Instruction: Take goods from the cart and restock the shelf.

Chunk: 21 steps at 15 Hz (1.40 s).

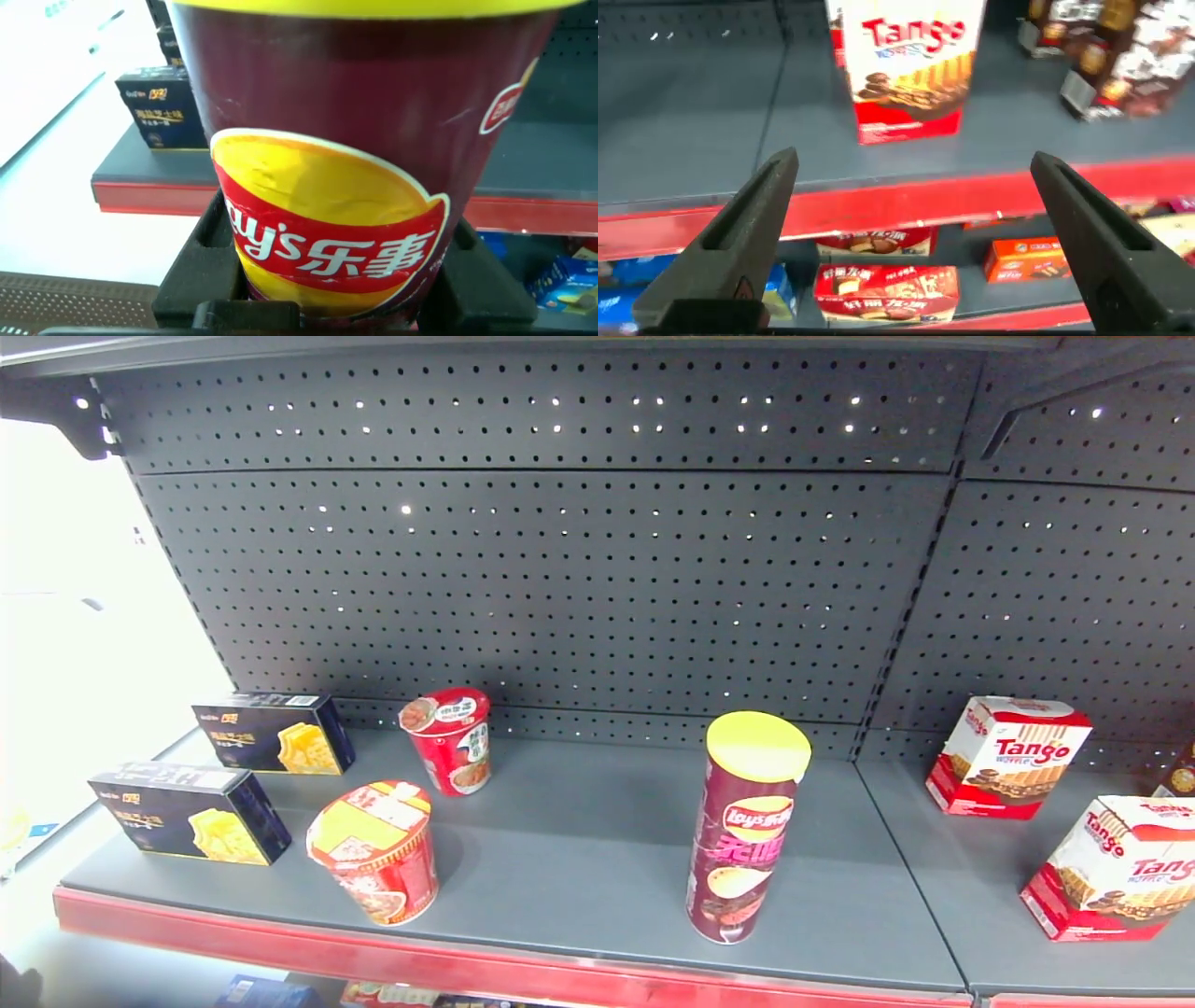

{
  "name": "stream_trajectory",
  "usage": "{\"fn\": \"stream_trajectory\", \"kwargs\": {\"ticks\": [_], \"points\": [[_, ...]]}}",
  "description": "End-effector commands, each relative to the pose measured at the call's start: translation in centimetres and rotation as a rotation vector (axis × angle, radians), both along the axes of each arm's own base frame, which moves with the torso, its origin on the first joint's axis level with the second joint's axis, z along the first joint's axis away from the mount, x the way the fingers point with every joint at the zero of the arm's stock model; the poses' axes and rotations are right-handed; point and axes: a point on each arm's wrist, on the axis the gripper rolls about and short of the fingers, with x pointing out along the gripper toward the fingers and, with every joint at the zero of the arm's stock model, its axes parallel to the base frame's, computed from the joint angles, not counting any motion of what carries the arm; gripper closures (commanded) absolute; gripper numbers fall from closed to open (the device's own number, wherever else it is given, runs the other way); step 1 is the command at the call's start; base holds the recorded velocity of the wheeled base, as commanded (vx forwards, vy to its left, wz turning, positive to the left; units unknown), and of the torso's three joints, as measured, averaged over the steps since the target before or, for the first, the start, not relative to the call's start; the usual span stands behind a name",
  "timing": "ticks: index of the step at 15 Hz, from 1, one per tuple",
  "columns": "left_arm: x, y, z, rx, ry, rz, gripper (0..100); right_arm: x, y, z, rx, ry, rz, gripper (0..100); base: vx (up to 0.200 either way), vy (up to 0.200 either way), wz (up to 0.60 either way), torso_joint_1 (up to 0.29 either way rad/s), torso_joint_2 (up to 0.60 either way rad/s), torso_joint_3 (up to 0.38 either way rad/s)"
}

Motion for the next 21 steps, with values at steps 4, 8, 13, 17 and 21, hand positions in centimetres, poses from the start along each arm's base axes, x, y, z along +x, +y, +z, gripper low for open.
{"fn": "stream_trajectory", "kwargs": {"ticks": [4, 8, 13, 17, 21], "points": [[0.7, -0.3, 3.4, -0.003, -0.046, -0.025, 100, -0.6, 0.1, -0.2, -0.019, -0.076, -0.019, 0, 0.000, 0.000, 0.00, 0.000, 0.00, 0.000], [1.6, -0.7, 5.3, 0.006, -0.052, -0.087, 100, -0.6, 0.2, -0.3, -0.012, -0.068, 0.045, 0, 0.000, 0.000, 0.00, 0.000, 0.00, 0.000], [1.6, -0.8, 5.5, 0.009, -0.057, -0.101, 100, -0.6, 0.3, -0.7, -0.040, -0.018, 0.094, 0, 0.000, 0.000, -0.12, 0.000, 0.00, 0.000], [2.1, -1.2, 5.8, 0.010, -0.042, -0.177, 100, -0.6, 0.3, -0.7, -0.042, -0.018, 0.094, 0, 0.000, 0.000, -0.45, -0.001, 0.00, -0.001], [2.5, -1.5, 5.6, 0.011, -0.023, -0.236, 100, -0.6, 0.3, -0.7, -0.042, -0.018, 0.096, 0, 0.000, 0.000, 0.00, 0.000, 0.00, 0.000]]}}
